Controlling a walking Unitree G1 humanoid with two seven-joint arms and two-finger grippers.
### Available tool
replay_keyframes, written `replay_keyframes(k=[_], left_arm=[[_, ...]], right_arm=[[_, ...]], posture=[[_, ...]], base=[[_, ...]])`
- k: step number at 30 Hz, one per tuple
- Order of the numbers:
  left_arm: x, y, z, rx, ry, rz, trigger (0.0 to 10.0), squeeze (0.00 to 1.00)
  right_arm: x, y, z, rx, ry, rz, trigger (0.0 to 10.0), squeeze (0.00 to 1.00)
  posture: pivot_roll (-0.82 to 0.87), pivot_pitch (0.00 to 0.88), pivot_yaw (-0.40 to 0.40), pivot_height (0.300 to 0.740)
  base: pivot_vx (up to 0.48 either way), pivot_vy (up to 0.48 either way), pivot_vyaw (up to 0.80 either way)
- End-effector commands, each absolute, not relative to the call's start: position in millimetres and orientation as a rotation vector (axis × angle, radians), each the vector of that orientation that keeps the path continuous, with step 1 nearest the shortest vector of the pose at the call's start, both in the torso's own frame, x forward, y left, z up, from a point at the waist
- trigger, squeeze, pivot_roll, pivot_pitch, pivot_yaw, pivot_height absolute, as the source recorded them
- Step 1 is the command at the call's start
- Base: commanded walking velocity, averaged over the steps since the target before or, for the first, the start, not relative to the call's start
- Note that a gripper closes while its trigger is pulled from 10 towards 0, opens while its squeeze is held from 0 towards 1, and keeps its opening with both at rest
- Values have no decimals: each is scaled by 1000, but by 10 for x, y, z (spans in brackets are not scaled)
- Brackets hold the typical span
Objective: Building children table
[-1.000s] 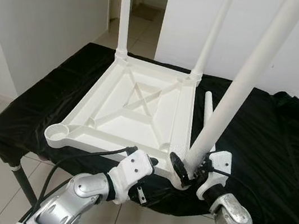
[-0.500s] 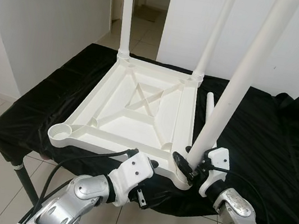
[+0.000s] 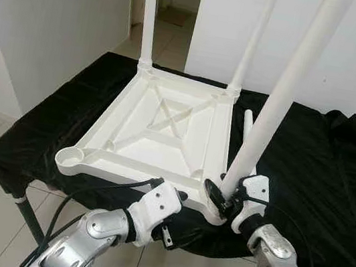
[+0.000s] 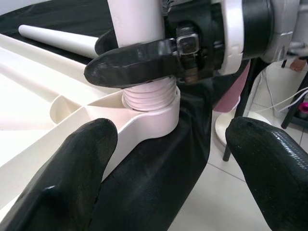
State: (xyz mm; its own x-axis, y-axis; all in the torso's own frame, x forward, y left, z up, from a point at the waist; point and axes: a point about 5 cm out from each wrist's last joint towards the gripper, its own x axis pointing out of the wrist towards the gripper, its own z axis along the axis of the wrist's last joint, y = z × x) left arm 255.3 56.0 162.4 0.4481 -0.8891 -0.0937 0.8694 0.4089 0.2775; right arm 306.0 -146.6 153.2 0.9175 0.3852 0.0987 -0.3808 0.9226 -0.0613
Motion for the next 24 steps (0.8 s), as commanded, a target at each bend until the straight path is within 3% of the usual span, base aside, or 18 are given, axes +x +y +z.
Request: replay_keyframes(k=[1,7,13,15,24], left_arm=[[2523,553,1598,313,-62,-1137,10000,0],[2548,562,1600,310,-63,-1126,10000,0],[2560,566,1591,305,-61,-1122,10000,0],[2559,571,1588,298,-58,-1122,10000,0],[2543,561,1567,287,-47,-1128,10000,0]], right_arm=[[3046,-1519,1407,-32,-38,345,10000,0],[2961,-1460,1400,38,-41,184,10000,0],[2860,-1341,1300,171,7,-110,10000,0],[2840,-1222,1322,203,-2,-90,10000,0],[2819,-1181,1399,192,-54,-12,10000,0]], posture=[[2,120,-14,740],[-6,115,-16,740],[-5,107,-19,740],[-9,104,-15,740],[-9,99,-13,740]], base=[[0,0,0],[0,0,0],[0,0,0],[0,0,0],[0,0,0]])
